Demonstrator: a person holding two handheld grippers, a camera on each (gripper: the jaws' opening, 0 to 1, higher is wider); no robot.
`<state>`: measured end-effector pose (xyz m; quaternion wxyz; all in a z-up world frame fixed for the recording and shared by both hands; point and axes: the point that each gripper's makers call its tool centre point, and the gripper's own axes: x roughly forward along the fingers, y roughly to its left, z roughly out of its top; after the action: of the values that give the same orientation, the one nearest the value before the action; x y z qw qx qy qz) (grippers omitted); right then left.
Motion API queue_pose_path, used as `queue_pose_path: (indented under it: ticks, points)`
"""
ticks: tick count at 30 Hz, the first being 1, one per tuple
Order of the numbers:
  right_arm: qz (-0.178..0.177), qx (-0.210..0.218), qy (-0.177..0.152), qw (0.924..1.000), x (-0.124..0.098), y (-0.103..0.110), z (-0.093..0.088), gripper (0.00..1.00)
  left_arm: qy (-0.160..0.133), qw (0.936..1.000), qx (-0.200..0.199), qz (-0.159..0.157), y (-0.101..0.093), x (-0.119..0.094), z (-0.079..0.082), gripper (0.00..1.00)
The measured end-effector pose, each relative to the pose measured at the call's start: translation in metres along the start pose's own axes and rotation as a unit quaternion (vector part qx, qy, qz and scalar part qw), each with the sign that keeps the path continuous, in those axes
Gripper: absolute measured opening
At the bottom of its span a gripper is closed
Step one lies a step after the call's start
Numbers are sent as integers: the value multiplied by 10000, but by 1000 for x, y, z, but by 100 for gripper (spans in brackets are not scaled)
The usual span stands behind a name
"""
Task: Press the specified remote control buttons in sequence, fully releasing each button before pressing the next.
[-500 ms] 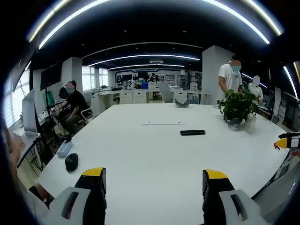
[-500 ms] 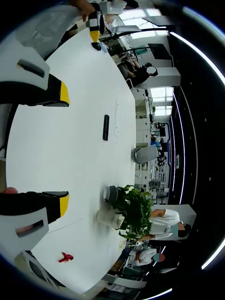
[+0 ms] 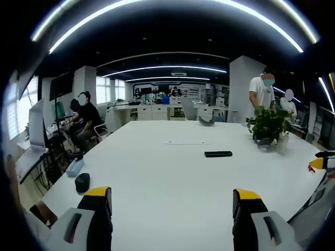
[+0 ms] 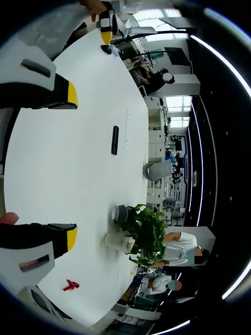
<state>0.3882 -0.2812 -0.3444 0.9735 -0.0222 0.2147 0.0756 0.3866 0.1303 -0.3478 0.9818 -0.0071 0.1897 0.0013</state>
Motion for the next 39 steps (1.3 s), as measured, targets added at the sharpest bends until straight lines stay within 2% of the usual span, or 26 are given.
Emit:
queue_pose_path:
  ticks: [7, 17, 20, 39]
  points:
    - [58, 6, -102, 9999, 0, 4, 5, 100, 15, 10000, 4, -2, 0, 1, 0, 100]
    - [60, 49, -103, 9999, 0, 3, 4, 100, 80, 10000, 37, -12, -1, 1, -3, 99]
    - [30, 68, -216, 9997, -2, 1, 7, 100, 86, 9999, 52, -27, -2, 1, -4, 99]
    - [59, 74, -153, 9998, -3, 2, 4, 96, 84, 9999, 68, -78, -3, -1, -5, 97]
